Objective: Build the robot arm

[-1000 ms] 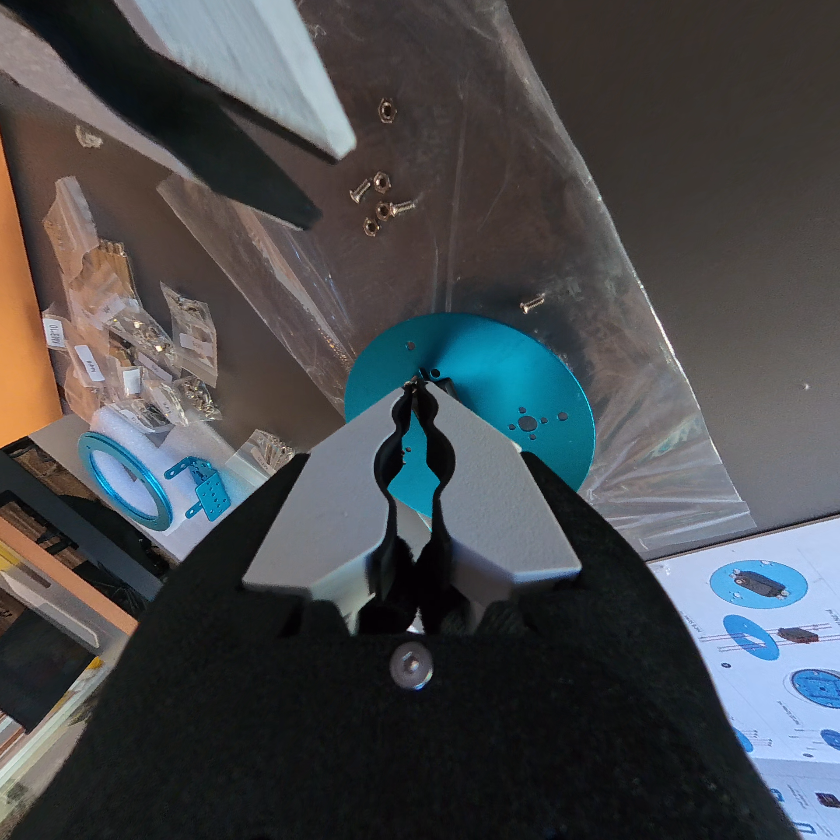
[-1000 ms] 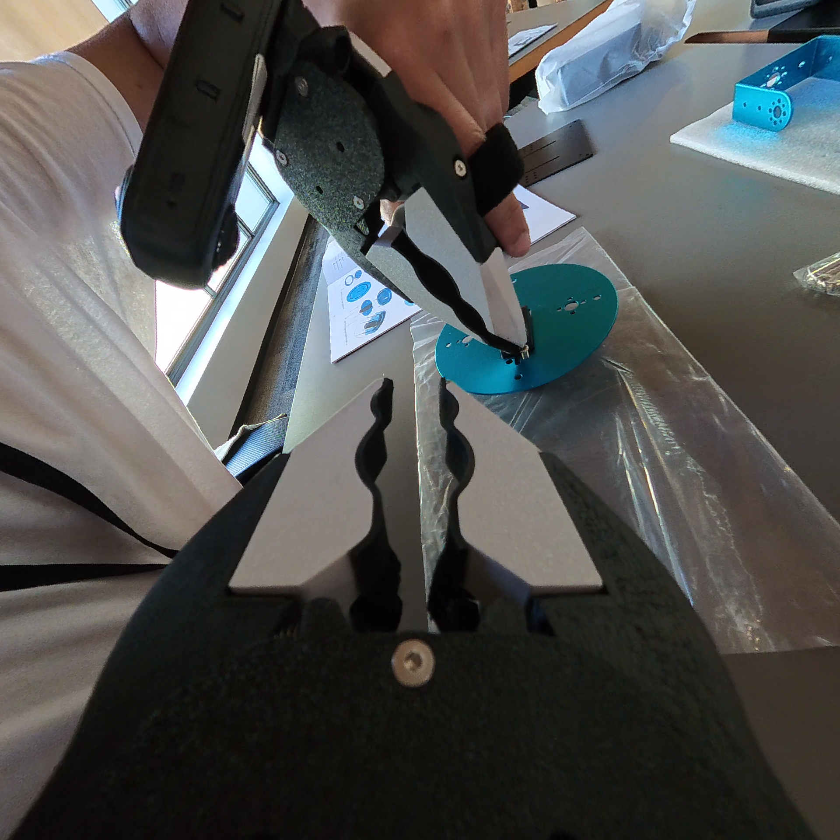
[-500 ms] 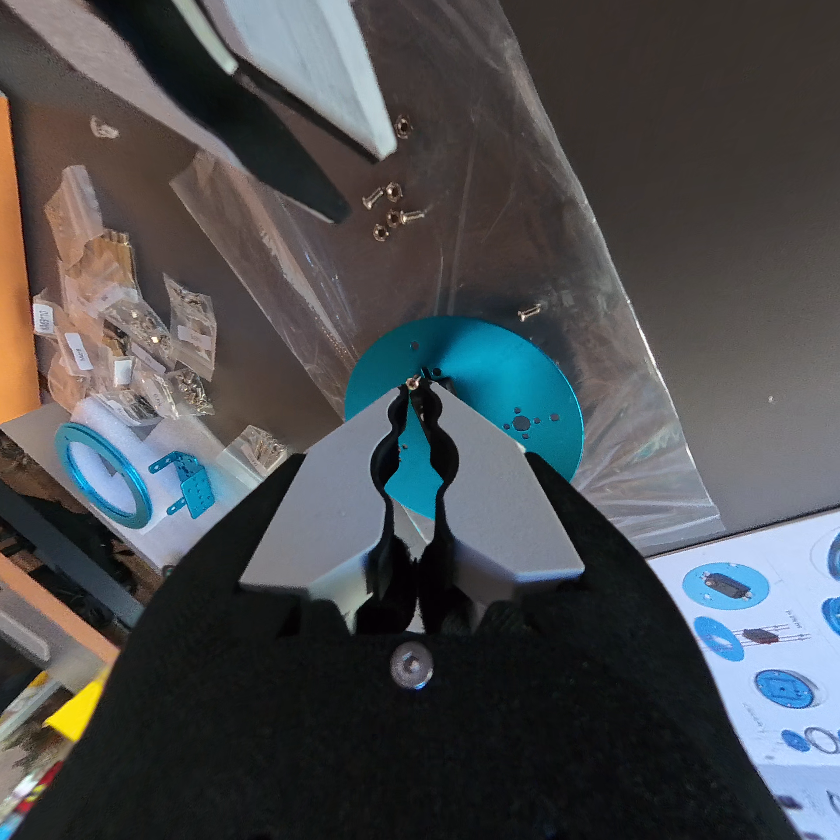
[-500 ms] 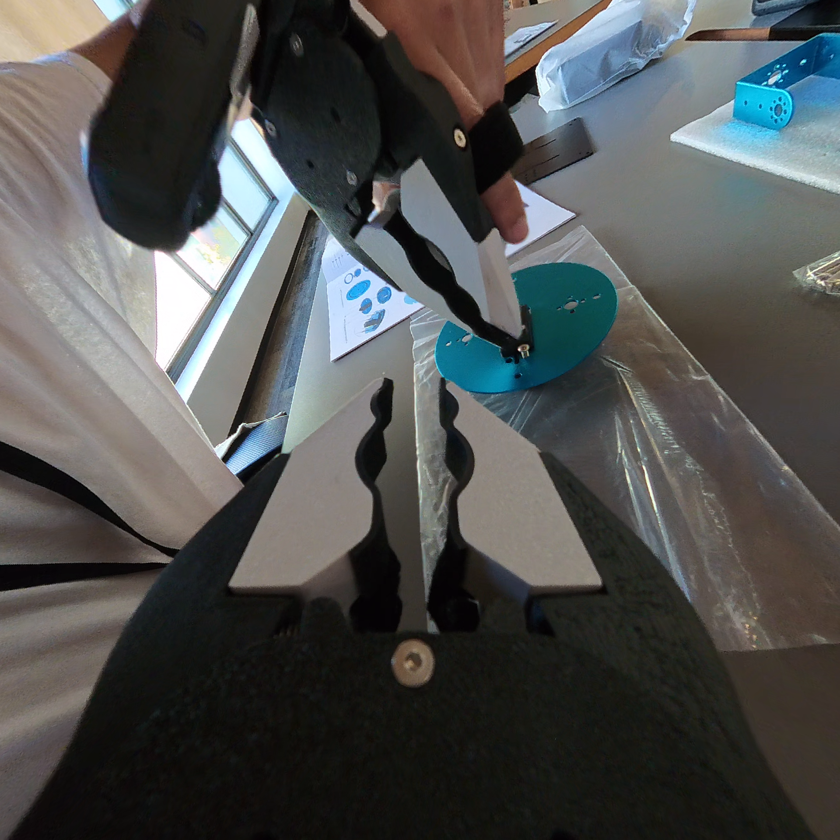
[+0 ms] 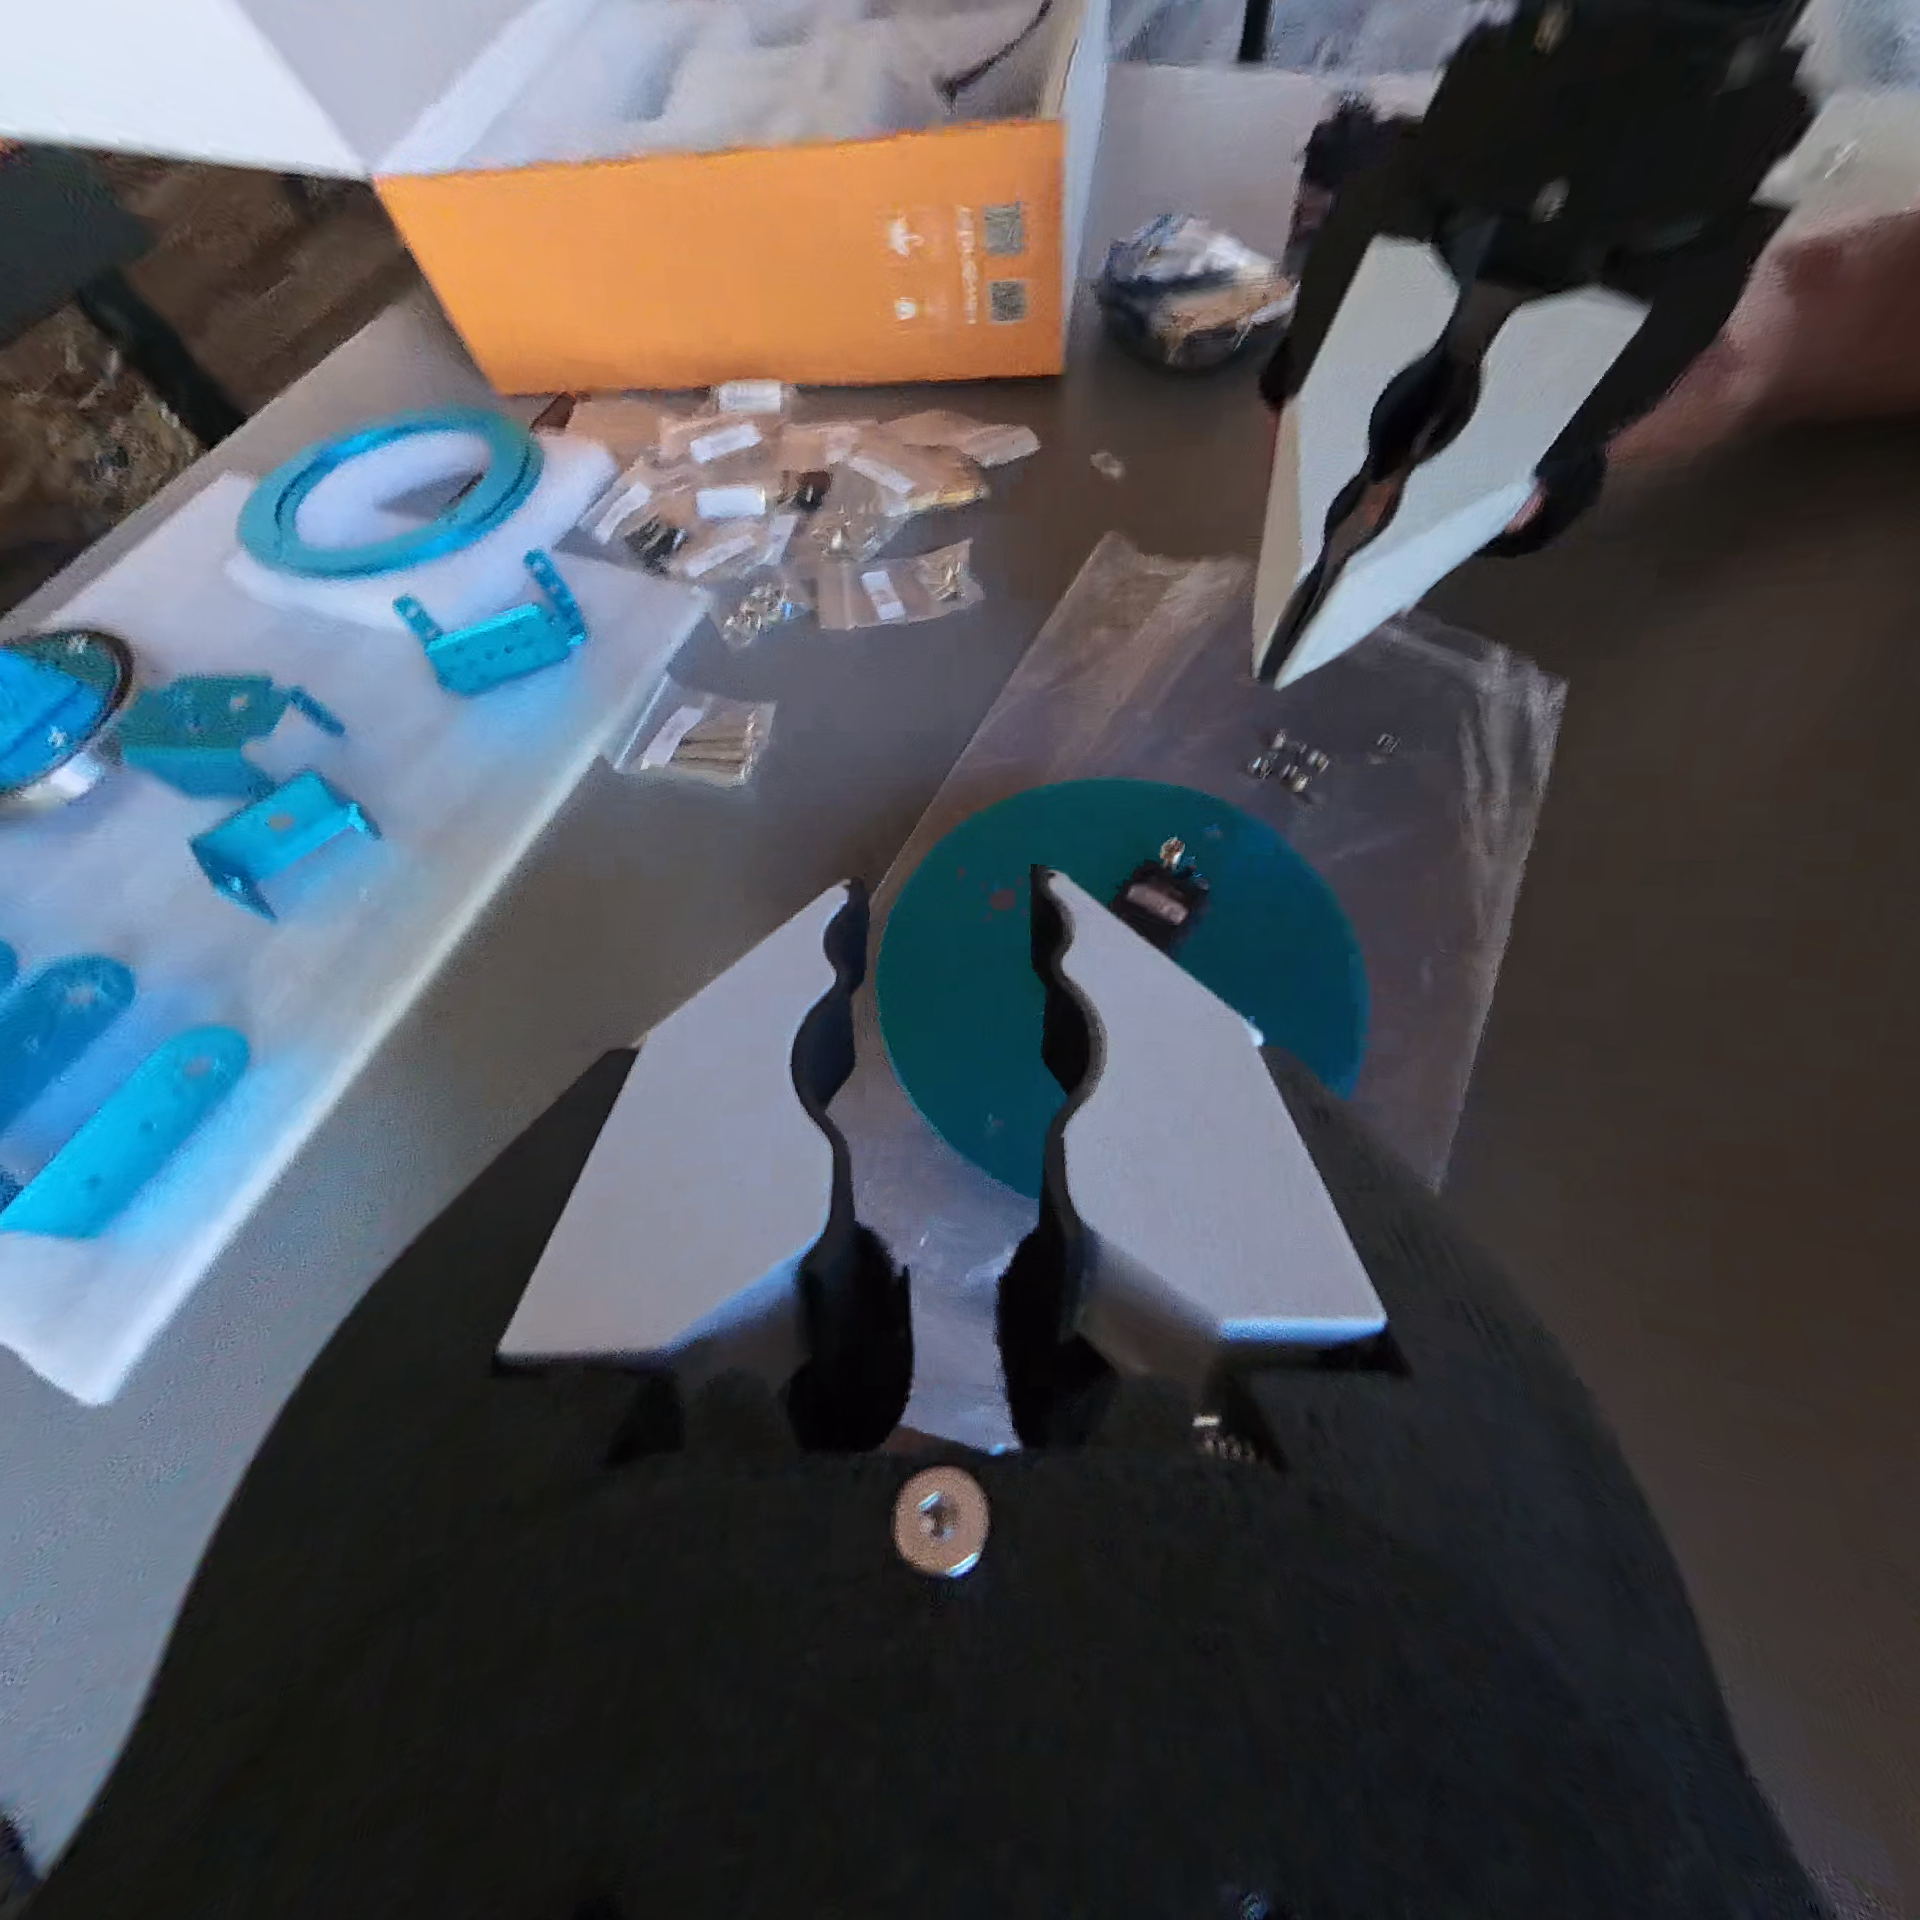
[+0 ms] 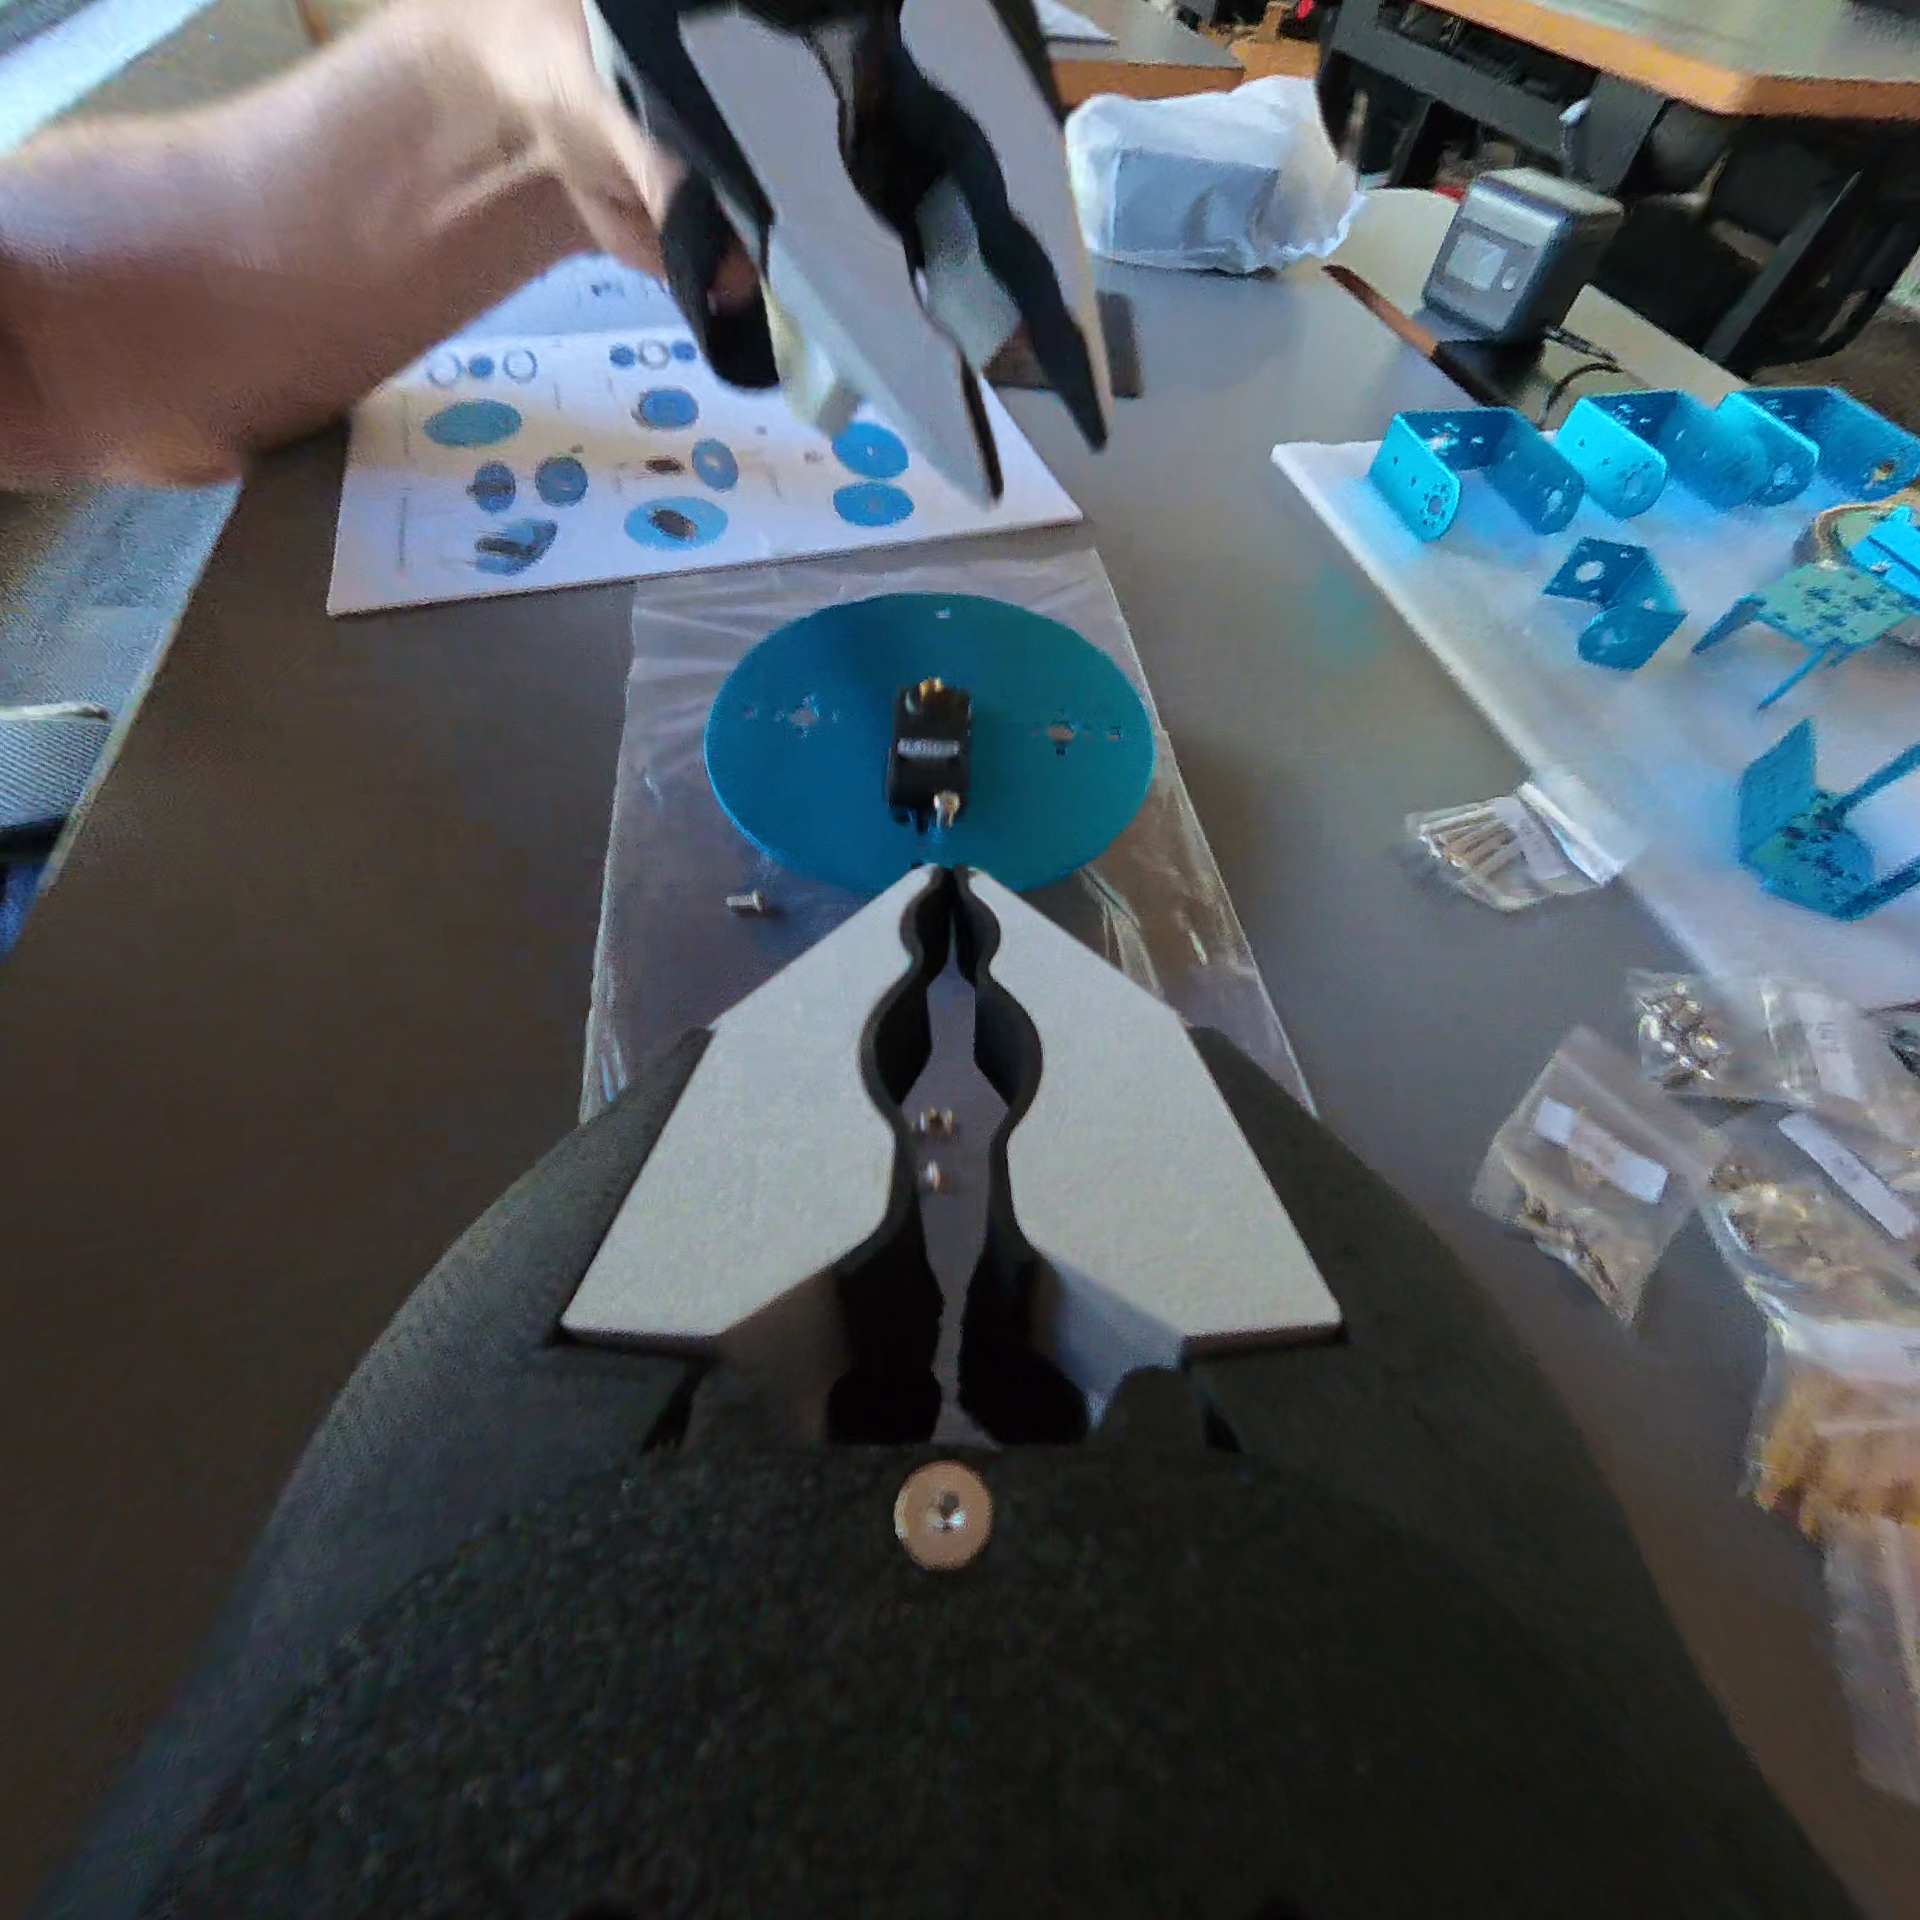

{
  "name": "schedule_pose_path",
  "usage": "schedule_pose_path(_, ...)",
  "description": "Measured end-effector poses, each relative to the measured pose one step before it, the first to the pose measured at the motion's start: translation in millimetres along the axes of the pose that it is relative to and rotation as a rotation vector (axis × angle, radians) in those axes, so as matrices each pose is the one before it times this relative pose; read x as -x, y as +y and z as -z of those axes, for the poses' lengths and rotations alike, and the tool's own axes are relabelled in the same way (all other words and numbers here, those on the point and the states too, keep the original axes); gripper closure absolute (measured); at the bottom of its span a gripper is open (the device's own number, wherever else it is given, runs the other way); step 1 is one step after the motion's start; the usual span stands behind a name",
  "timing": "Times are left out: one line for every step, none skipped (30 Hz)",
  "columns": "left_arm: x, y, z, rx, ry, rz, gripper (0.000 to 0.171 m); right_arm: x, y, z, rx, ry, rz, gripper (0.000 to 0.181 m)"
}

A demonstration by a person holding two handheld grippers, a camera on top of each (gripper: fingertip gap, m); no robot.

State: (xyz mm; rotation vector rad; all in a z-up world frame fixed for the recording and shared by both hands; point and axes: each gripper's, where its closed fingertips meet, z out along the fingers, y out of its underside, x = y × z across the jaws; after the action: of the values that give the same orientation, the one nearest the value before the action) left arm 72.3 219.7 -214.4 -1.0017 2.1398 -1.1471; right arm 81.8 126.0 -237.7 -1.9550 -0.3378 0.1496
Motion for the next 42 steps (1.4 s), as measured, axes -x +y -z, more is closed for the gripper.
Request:
schedule_pose_path(-2.53, 4.35, -1.0, 0.02224, 0.0074, -0.0093, 0.14, 0.38, -5.94, -3.35, 0.004, -0.0344, -0.0243, 0.181)
schedule_pose_path(-5.5, -0.91, 0.75, -0.01187, 0.024, -0.0154, 0.138, 1.82, -5.96, -2.94, 0.0028, -0.043, -0.0182, 0.181)
schedule_pose_path(-7.33, -4.06, 1.93, -0.04202, 0.0366, -0.0154, 0.138, 1.8, -6.02, -2.57, -0.0037, -0.0404, 0.0061, 0.181)
schedule_pose_path(-7.7, -4.06, 1.9, -0.04543, 0.0399, -0.0159, 0.137, 0.75, -5.28, -2.71, -0.009, -0.0324, 0.026, 0.181)
schedule_pose_path(-4.39, -2.11, 0.89, -0.03192, 0.0206, -0.0103, 0.137, -1.52, -2.68, -3.23, -0.0014, -0.0202, 0.0155, 0.181)
schedule_pose_path(-3.48, 0.23, -0.52, -0.01451, 0.0144, -0.0079, 0.137, -1.22, -1.25, -3.78, 0.0031, -0.0254, -0.0018, 0.181)
schedule_pose_path(-4.72, 2.29, -1.91, 0.00036, 0.0175, -0.0124, 0.136, -1.88, -0.07, -4.15, 0.0024, -0.0206, -0.0126, 0.181)
schedule_pose_path(-2.54, 3.4, -3.04, 0.00831, 0.0013, -0.0209, 0.136, -3.09, 0.76, -3.96, 0.0022, -0.0093, -0.014, 0.181)
schedule_pose_path(-1.2, 3.63, -3.37, 0.01291, -0.0064, -0.0228, 0.136, -1.77, 0.1, -3.31, -0.0071, -0.0098, -0.0167, 0.181)
schedule_pose_path(-3.15, 3.04, -3.4, 0.01102, 0.0105, -0.012, 0.136, -0.18, 1.09, -2.59, -0.0014, -0.012, -0.0149, 0.181)
schedule_pose_path(-2.68, 2.29, -3.59, 0.00827, 0.0131, 0.0006, 0.136, -1.7, 3.22, -1.78, 0.016, 0.005, -0.0086, 0.181)
schedule_pose_path(-1.97, 2.28, -3.25, 0.01299, 0.0105, -0.0001, 0.136, -2.33, 3.84, -1.18, 0.0193, 0.0123, 0.0069, 0.181)
schedule_pose_path(-1.9, 2.77, -2.78, 0.02175, 0.0073, -0.0076, 0.137, -0.34, 1.98, -0.52, 0.0065, 0.0046, 0.0083, 0.181)
schedule_pose_path(0.77, 2.21, -2.2, 0.02244, -0.0102, -0.0126, 0.137, 1.54, 0.32, -0.66, -0.0042, -0.0058, 0.0019, 0.181)
schedule_pose_path(3.56, 0.18, -1.33, 0.00825, -0.0282, -0.0134, 0.137, 2.17, 1.31, -1.56, 0.0058, -0.0075, -0.0005, 0.181)
schedule_pose_path(2.47, -1.68, -0.39, -0.00541, -0.0198, -0.0078, 0.138, 0.81, 3.12, -2.18, 0.0198, 0.0036, 0.0081, 0.181)
schedule_pose_path(0.72, -1.62, -0.14, -0.00676, -0.0046, 0.0041, 0.139, 0.62, 2.71, -2.37, 0.0169, 0.0073, 0.0169, 0.181)
schedule_pose_path(0.21, -1.04, -0.24, -0.00338, 0.0015, 0.0111, 0.139, 0.62, 1.5, -2.01, 0.0098, 0.0086, 0.0179, 0.181)
schedule_pose_path(0.21, -0.29, -0.39, -0.00138, 0.0012, 0.0082, 0.139, 0.16, 1.37, -1.47, 0.0091, 0.009, 0.0135, 0.181)
schedule_pose_path(-0.23, 0.59, -0.41, 0.00324, 0.0021, 0.0015, 0.139, -2.39, 1.26, -0.7, 0.0084, 0.0206, 0.0068, 0.181)
schedule_pose_path(0.32, 1.43, -0.61, 0.0063, -0.0023, -0.001, 0.139, -2.16, 0.35, 0.0, 0.0002, 0.0149, 0.0035, 0.181)
schedule_pose_path(0.33, 1.44, -0.82, 0.00488, -0.0013, 0.0005, 0.139, -0.01, -0.4, 0.15, -0.0048, -0.0034, -0.0019, 0.181)
schedule_pose_path(0.08, 1.66, -1.02, 0.00541, 0.0011, 0.0028, 0.139, 0.31, 0.84, -0.19, 0.0026, -0.0085, -0.0061, 0.181)
schedule_pose_path(0.53, 1.45, -1.14, 0.00384, -0.0012, 0.003, 0.139, -0.08, 2.94, -0.78, 0.0156, -0.0043, -0.0019, 0.181)
schedule_pose_path(0.14, 0.96, -0.87, 0.00111, 0.0009, 0.002, 0.14, 0.32, 3.07, -1.03, 0.0149, -0.0018, 0.0063, 0.181)
schedule_pose_path(-0.6, 0.93, -0.75, 0.00297, 0.0044, 0.0021, 0.14, 0.71, 1.56, -0.91, 0.0046, 0.0021, 0.0101, 0.181)
schedule_pose_path(-0.11, 0.76, -0.5, 0.0034, 0.0009, 0.0017, 0.14, 0.66, 0.5, -0.77, 0.0016, 0.0046, 0.009, 0.181)
schedule_pose_path(-0.18, 0.24, -0.52, 0.00139, -0.0001, -0.0008, 0.14, 0.79, -1.25, 0.08, -0.0034, 0.0051, 0.0084, 0.181)
schedule_pose_path(-0.31, 0.29, -0.29, 0.00216, 0.0, -0.0029, 0.14, -0.55, -2.54, 0.79, -0.0072, 0.0151, 0.0107, 0.181)
schedule_pose_path(0.17, 0.16, -0.44, 0.00175, -0.0033, -0.0031, 0.14, -0.65, -2.08, 1.01, -0.0037, 0.0128, 0.011, 0.181)
schedule_pose_path(-0.34, -0.02, -0.28, 0.00151, -0.0004, -0.0021, 0.14, 0.33, -0.83, 0.64, 0.0027, 0.0034, 0.0055, 0.181)
schedule_pose_path(-0.84, 0.17, -0.28, 0.00226, 0.0026, -0.0012, 0.14, 0.56, -0.25, 0.42, 0.0026, 0.0006, 0.0022, 0.181)
schedule_pose_path(-0.19, -0.11, -0.21, 0.00002, -0.0012, -0.0019, 0.14, 0.88, -0.15, 0.18, -0.0019, -0.001, 0.0017, 0.181)
schedule_pose_path(0.16, -0.39, -0.11, -0.00262, -0.0028, -0.0018, 0.14, 1.17, 0.5, -0.21, -0.0004, -0.0051, -0.0002, 0.181)
schedule_pose_path(-0.07, -0.02, -0.19, -0.00023, 0.0002, 0.0005, 0.14, -0.32, 2.08, -0.79, 0.0092, 0.0012, -0.0015, 0.181)
schedule_pose_path(0.0, 0.19, -0.17, 0.00111, 0.0012, 0.0025, 0.14, -0.9, 3.14, -1.32, 0.015, 0.0033, -0.0002, 0.181)
schedule_pose_path(0.17, 0.23, -0.24, -0.00013, -0.0009, 0.0018, 0.14, -1.01, 3.06, -1.53, 0.0146, 0.0041, 0.0005, 0.181)
schedule_pose_path(-0.1, 0.52, 0.02, 0.0006, -0.0001, -0.0006, 0.14, -0.02, -0.43, -0.42, -0.0067, 0.0, -0.0019, 0.181)
schedule_pose_path(0.09, 0.5, 0.1, 0.0011, -0.0009, -0.0013, 0.14, 0.79, -1.17, 0.48, -0.0044, -0.0058, -0.0043, 0.181)
schedule_pose_path(0.6, 0.38, 0.38, -0.00079, -0.0046, -0.0013, 0.141, -0.26, -1.17, 1.26, -0.0006, 0.0017, -0.0001, 0.181)
schedule_pose_path(0.5, 0.28, 0.54, -0.00083, -0.0026, -0.0004, 0.141, -0.9, -2.71, 2.11, -0.0107, 0.0085, 0.004, 0.181)
schedule_pose_path(0.03, 0.39, 0.47, 0.00016, 0.0012, 0.0027, 0.141, -0.55, -2.95, 1.91, -0.0145, 0.0037, -0.0011, 0.181)
